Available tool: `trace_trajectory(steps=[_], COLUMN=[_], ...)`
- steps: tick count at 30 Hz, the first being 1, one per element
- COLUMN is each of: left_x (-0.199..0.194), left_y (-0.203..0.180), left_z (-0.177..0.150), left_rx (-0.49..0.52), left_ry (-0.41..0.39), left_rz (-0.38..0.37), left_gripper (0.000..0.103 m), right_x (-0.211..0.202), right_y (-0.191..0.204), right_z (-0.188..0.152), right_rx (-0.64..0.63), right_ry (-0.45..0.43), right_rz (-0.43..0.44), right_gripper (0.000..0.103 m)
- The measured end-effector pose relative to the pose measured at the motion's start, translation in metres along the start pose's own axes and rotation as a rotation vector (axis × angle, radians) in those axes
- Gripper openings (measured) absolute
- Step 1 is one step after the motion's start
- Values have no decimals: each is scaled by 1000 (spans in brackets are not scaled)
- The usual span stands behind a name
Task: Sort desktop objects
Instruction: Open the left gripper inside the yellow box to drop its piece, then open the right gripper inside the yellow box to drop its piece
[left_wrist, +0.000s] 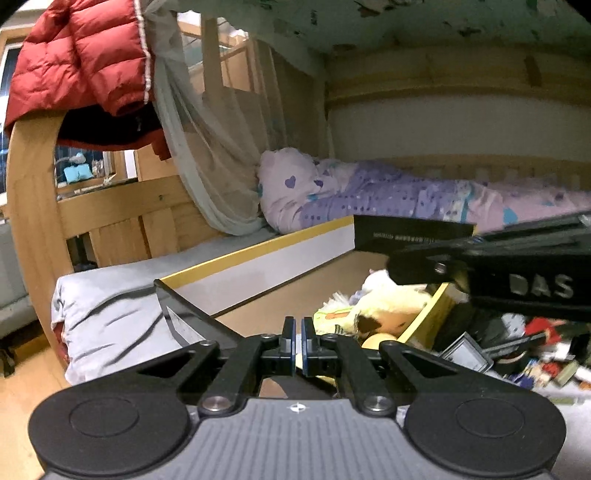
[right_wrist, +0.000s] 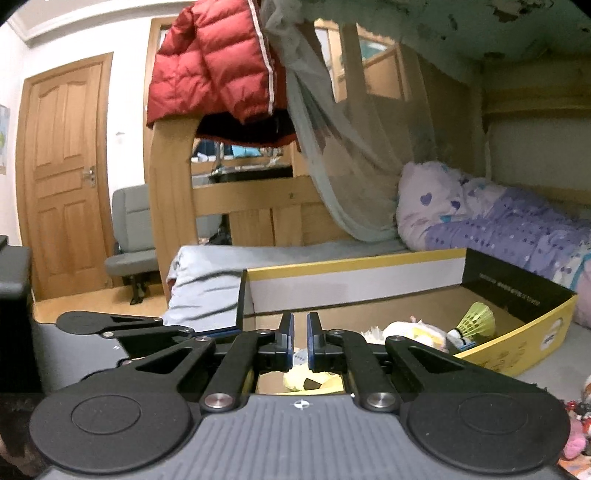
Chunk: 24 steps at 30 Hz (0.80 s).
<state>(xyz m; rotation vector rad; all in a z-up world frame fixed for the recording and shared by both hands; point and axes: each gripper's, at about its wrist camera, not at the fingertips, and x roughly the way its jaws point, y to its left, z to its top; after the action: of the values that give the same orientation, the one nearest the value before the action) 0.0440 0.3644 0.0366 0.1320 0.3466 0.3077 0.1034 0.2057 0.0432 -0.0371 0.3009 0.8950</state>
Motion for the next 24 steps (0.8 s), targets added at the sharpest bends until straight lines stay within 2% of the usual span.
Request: trace_trajectory(steps=[5,8,10,16,24], left_x=[14,17,17,7,-6], left_y=[-6,-11,-17,-34,-32], left_z=[-8,-10,-13,-21,-28], left_rx=[30,51,89,171,138], left_ry=[25,28,35,-18,-42], left_rz=[-16,-29,-25,21,45], left_gripper=[5,15,49,51,52], right_x=[20,27,29,34,43], right_y=[-2,-2,-1,3,8], right_z=[-4,-7,-10,-16,-13], right_rx=[8,15,10,18,14], right_ry=[30,45,51,67,80], right_rz=[-6,-4,1,11,29], right_gripper=[9,9,9,9,9])
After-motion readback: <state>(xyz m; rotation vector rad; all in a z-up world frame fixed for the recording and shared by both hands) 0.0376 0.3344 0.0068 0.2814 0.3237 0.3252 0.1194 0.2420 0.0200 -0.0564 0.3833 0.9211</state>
